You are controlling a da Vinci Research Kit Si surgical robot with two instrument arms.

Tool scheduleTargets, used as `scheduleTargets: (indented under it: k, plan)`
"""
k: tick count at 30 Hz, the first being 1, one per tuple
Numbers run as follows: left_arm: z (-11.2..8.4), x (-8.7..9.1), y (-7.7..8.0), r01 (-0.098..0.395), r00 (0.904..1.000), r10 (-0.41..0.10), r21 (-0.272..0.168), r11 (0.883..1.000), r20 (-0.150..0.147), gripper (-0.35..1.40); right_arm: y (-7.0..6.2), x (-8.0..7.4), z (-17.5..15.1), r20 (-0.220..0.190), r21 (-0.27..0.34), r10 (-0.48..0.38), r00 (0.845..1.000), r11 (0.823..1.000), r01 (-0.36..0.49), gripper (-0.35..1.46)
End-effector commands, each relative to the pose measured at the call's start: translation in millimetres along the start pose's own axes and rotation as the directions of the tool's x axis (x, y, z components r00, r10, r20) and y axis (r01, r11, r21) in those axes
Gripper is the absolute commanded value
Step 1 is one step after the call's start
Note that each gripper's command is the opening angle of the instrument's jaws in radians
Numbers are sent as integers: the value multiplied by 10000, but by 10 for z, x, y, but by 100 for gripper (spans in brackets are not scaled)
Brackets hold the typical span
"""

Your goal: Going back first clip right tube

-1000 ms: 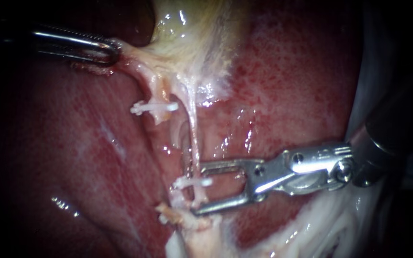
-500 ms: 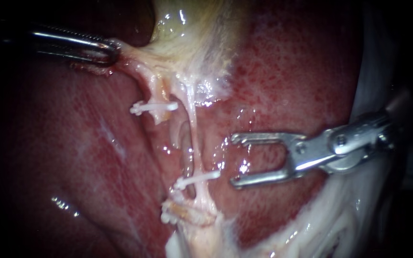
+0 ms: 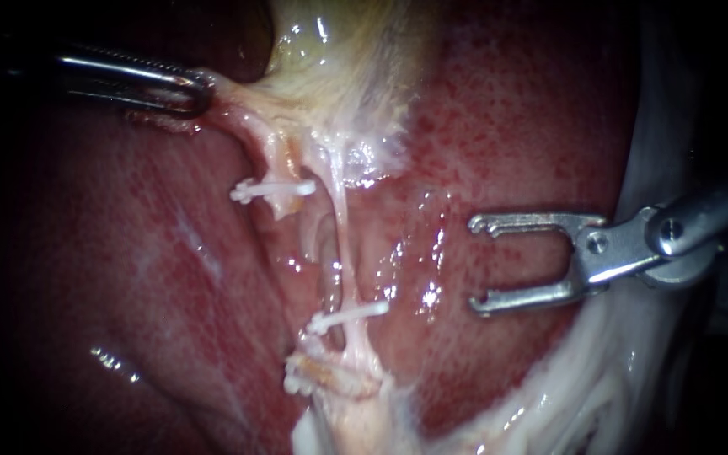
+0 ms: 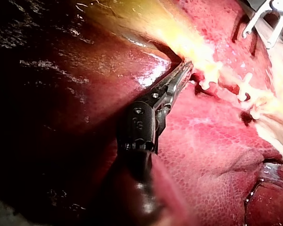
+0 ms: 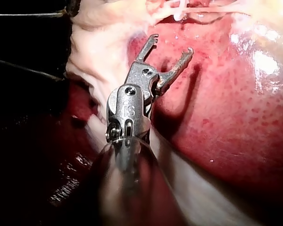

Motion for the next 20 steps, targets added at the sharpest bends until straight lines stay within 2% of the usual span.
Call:
scheduleTargets:
  k: [1,7,20]
  plan:
    - [7,-4,-1,-41,10000,41,-29,10000,10,-35,1,0,0,-10,5,-26,10000,10000,26,50]
    - [35,-17,-9,-129,9998,131,-125,9998,121,-35,0,1,-1,-12,11,-24,10000,10000,24,50]
    - [35,-16,-9,-129,9998,130,-132,9998,122,-35,0,5,-6,-23,36,-61,10000,10000,62,50]
